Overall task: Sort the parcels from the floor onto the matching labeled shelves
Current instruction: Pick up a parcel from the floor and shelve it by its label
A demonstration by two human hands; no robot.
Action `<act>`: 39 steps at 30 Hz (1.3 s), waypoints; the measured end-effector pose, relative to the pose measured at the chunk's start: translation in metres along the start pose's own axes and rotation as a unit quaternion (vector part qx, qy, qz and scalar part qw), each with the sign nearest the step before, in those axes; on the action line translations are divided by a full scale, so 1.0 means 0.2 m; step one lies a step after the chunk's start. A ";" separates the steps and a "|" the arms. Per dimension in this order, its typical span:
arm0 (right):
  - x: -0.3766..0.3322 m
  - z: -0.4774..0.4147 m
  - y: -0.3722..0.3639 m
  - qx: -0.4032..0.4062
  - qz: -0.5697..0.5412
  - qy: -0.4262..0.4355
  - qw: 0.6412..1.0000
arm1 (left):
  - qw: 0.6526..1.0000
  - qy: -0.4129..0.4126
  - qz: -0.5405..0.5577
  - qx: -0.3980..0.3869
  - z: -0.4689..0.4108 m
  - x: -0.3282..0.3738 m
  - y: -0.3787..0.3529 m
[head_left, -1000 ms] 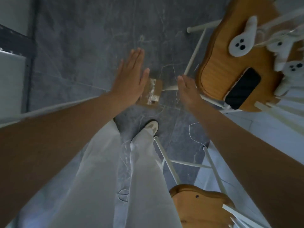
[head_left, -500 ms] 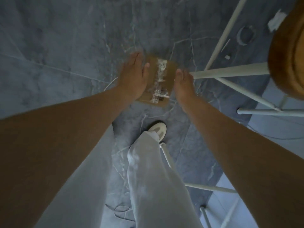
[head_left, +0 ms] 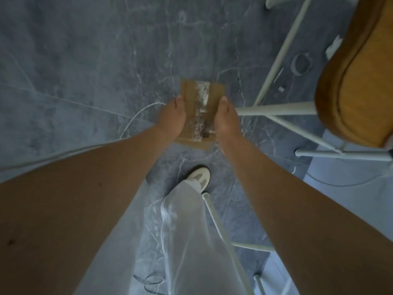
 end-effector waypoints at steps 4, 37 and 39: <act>-0.28 0.15 0.02 -0.017 0.008 -0.011 1.000 | 1.000 -0.019 0.013 0.017 0.26 0.15 0.23; -2.93 2.07 0.41 -0.054 -0.106 0.294 0.948 | 0.897 -0.285 0.290 0.173 2.78 1.02 2.26; -3.04 2.21 0.38 -0.073 -0.119 0.312 0.940 | 0.877 -0.322 0.299 0.194 2.89 1.01 2.39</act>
Point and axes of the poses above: each hand's wrist, its own z-axis away from the middle knuckle, its own y-axis out of the back of the hand, x = y × z, the point moved 10 cm from there along -z, towards the middle knuckle, and after that the axes turned 12 degrees about y, right-handed, at the moved point
